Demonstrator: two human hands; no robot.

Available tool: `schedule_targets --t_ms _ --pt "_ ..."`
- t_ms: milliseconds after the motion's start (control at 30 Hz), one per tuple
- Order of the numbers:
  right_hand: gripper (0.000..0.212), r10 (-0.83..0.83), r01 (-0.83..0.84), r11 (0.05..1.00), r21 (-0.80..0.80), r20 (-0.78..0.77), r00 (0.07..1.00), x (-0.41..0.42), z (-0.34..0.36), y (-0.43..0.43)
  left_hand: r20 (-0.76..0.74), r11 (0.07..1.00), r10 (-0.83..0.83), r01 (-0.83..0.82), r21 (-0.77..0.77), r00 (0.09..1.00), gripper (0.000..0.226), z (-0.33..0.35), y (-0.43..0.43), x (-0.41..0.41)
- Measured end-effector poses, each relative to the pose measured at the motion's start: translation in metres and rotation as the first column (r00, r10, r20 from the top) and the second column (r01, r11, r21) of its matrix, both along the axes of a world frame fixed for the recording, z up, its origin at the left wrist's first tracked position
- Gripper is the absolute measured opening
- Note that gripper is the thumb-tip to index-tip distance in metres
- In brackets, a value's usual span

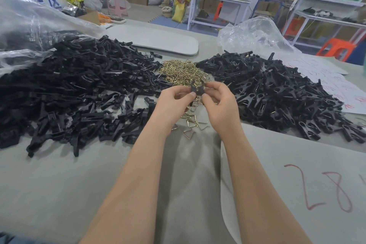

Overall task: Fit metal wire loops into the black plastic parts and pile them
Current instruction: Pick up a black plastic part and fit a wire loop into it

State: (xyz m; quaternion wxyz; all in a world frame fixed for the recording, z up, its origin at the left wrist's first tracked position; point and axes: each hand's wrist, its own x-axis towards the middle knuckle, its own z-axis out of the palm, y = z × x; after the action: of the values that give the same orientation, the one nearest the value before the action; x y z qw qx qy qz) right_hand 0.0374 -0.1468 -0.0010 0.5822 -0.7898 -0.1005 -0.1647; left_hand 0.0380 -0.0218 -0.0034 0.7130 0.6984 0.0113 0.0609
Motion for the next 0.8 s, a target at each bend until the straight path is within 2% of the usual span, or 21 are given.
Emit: schedule_targets --t_ms 267,667,800 --pt "0.025 -0.024 0.025 0.999 -0.048 0.014 1.0 0.0011 0.0013 -0.001 0.033 1.0 0.0 0.0 0.003 0.999 0.022 -0.0019 0.0 0.0016" --pt "0.018 -0.018 0.023 0.993 0.116 -0.049 0.999 -0.0024 0.0053 0.0004 0.072 1.0 -0.002 0.0 0.02 0.997 0.019 -0.0026 -0.0003 0.0033" --pt "0.018 -0.003 0.007 0.995 0.095 -0.047 0.999 -0.0018 0.0045 0.001 0.07 1.0 -0.009 0.008 0.021 0.998 0.02 -0.0022 -0.0002 0.0027"
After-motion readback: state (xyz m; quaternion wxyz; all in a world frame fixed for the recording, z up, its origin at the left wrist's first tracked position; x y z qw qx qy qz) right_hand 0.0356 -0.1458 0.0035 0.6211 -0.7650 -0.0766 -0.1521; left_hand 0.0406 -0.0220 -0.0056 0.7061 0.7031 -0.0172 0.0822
